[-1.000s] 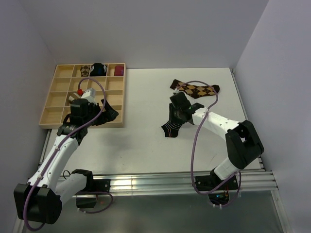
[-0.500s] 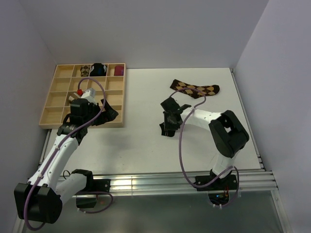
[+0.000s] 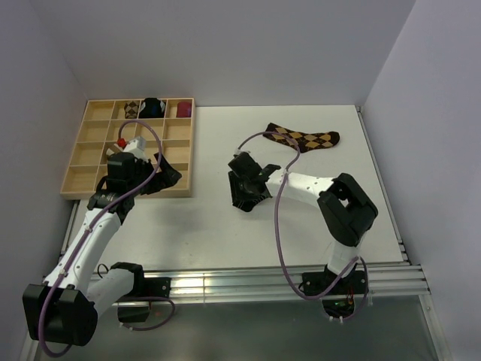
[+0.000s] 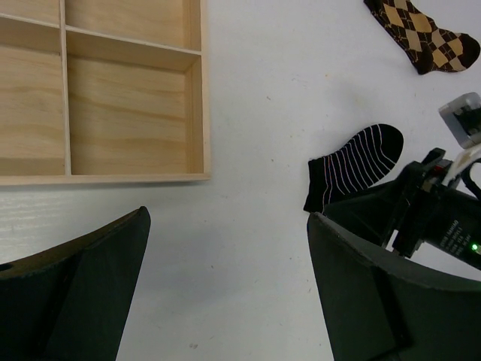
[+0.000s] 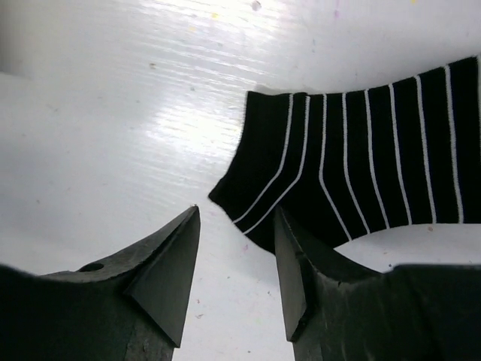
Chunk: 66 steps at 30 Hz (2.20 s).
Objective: Roll the socks
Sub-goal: Move the sock to the center of the board, then roll the sock at the center of the board.
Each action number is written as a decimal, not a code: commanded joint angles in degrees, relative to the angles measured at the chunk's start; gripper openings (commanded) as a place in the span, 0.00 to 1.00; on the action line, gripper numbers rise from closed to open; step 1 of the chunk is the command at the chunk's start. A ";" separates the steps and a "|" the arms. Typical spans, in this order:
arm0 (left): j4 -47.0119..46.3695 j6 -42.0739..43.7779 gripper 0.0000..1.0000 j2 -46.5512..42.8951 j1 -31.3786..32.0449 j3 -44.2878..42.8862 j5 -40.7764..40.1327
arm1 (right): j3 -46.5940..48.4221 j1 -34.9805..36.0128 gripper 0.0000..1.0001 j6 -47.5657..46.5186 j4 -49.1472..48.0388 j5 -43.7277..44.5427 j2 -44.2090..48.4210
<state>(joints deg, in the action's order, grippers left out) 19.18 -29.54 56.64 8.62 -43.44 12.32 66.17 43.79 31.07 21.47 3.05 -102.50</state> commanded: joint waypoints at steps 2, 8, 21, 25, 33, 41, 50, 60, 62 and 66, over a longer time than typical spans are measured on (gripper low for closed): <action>-1.95 -0.43 0.91 0.48 -1.32 -0.86 2.97 | -0.43 3.93 0.53 -4.61 -2.32 10.56 5.03; -1.95 -0.87 0.91 0.32 -3.79 -0.59 4.03 | 2.73 7.70 0.54 -6.19 0.67 16.98 0.90; -1.60 -0.87 0.91 0.22 -4.32 -0.50 4.30 | 7.30 11.23 0.47 -8.66 2.69 22.61 -6.74; -1.51 -0.87 0.91 0.31 -4.49 -0.51 5.00 | 8.01 11.40 0.46 -8.66 2.52 22.53 -7.98; -1.60 -1.05 0.91 0.05 -4.58 -0.33 5.52 | 8.19 11.40 0.45 -7.52 4.72 24.11 -10.62; -1.95 -1.13 0.91 -0.66 -4.58 -0.15 6.40 | 6.52 11.40 0.37 -6.64 6.91 23.67 -11.93; -3.00 -2.27 0.92 -2.06 -4.58 0.46 7.90 | 5.55 11.32 0.00 -11.55 7.36 19.99 -9.93; -4.50 -11.67 0.91 -3.56 4.98 2.13 -0.17 | 7.04 10.79 0.00 -17.19 4.02 -4.25 -4.82; -4.59 -13.34 0.91 -3.47 6.49 3.00 -2.20 | 6.25 9.66 0.00 -16.40 1.48 -10.74 -4.82; -6.78 -17.29 0.89 -3.03 10.00 5.29 -5.37 | 4.58 5.80 0.00 -14.46 -2.05 -22.86 -5.61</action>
<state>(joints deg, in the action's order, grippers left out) 16.16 -42.06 54.06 16.60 -39.62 11.22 71.88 53.01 15.22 23.20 -5.76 -109.95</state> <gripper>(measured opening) 0.899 0.022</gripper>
